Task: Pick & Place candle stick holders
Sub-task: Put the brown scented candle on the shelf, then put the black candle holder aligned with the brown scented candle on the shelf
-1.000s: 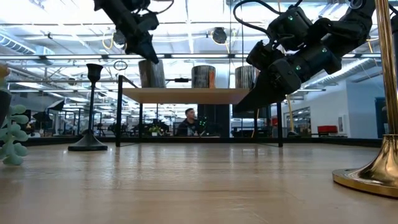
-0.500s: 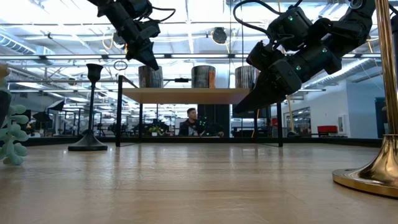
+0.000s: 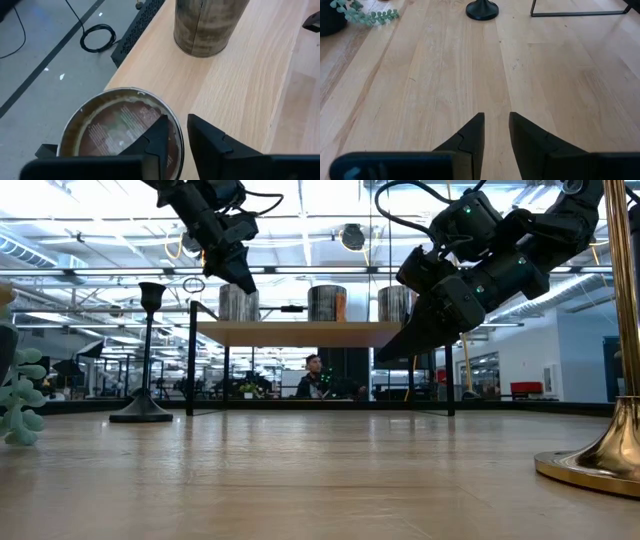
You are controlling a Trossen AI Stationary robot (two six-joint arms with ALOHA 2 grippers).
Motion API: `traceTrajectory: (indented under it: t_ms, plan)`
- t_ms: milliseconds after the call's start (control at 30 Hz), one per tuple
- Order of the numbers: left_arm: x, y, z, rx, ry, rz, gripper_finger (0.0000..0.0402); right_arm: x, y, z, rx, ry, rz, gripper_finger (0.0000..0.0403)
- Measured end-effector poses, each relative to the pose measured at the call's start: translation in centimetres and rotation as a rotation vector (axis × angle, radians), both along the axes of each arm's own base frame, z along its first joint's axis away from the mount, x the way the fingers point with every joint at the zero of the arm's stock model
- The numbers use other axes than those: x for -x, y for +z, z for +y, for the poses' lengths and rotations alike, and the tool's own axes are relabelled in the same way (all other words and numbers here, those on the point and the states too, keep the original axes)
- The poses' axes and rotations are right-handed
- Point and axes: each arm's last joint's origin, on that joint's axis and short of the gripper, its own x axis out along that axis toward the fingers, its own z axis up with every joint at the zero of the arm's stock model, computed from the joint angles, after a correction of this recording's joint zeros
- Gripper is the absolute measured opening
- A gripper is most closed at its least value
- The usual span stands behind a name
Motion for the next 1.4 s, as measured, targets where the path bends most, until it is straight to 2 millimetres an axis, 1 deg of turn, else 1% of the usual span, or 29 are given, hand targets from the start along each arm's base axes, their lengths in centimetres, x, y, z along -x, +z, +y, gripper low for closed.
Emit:
traceTrajectory:
  t_ms: [167, 300, 467, 600, 767, 867, 967, 1000, 1067, 1167, 1233, 1333, 1400]
  plan:
    - [0.0, 0.6, -0.2, -0.031, -0.009, -0.03, 0.0085, 0.0, 0.0, 0.0, 0.0, 0.0, 0.0, 0.0084]
    - [0.2, 1.8, -1.2, -0.077, -0.038, -0.079, 0.0085, 0.0, 0.0, 0.0, 0.0, 0.0, 0.001, 0.0084]
    - [0.9, 3.9, -3.7, -0.149, -0.123, -0.137, 0.0085, 0.0, 0.0, 0.0, 0.002, 0.001, 0.001, 0.0084]
    - [1.9, 5.5, -6.4, -0.169, -0.186, -0.186, 0.0085, 0.0, 0.0, 0.0, 0.003, 0.002, 0.0, 0.0084]
    - [3.5, 6.0, -9.3, -0.115, -0.243, -0.159, 0.0085, 0.0, 0.0, 0.0, 0.003, 0.002, 0.001, 0.0084]
    - [4.4, 5.4, -10.7, -0.025, -0.242, -0.074, 0.0085, 0.0, 0.0, 0.0, 0.003, 0.002, 0.001, 0.0084]
    - [4.7, 4.2, -11.9, 0.029, -0.266, 0.018, 0.0085, 0.0, 0.0, 0.0, 0.004, 0.002, 0.001, 0.0084]
    - [4.8, 3.7, -12.1, 0.022, -0.264, 0.047, 0.0085, 0.0, 0.0, 0.0, 0.003, 0.002, 0.001, 0.0084]
    - [5.1, 3.2, -12.6, -0.024, -0.204, 0.071, 0.0085, 0.0, 0.0, 0.0, 0.003, 0.002, 0.001, 0.0084]
    - [6.3, 2.2, -13.1, -0.085, -0.102, 0.151, 0.0085, 0.0, 0.0, 0.1, 0.003, 0.003, 0.001, 0.0084]
    - [7.0, 1.6, -13.6, -0.074, -0.105, 0.157, 0.0085, 0.0, 0.0, 0.1, 0.003, 0.004, 0.001, 0.0084]
    - [8.2, 0.6, -14.7, -0.004, -0.176, 0.113, 0.0085, 0.0, 0.0, 0.1, 0.003, 0.004, 0.001, 0.0084]
    - [9.0, -0.4, -15.2, 0.009, -0.205, 0.096, 0.0085, 0.0, 0.0, 0.1, 0.003, 0.005, 0.001, 0.0084]
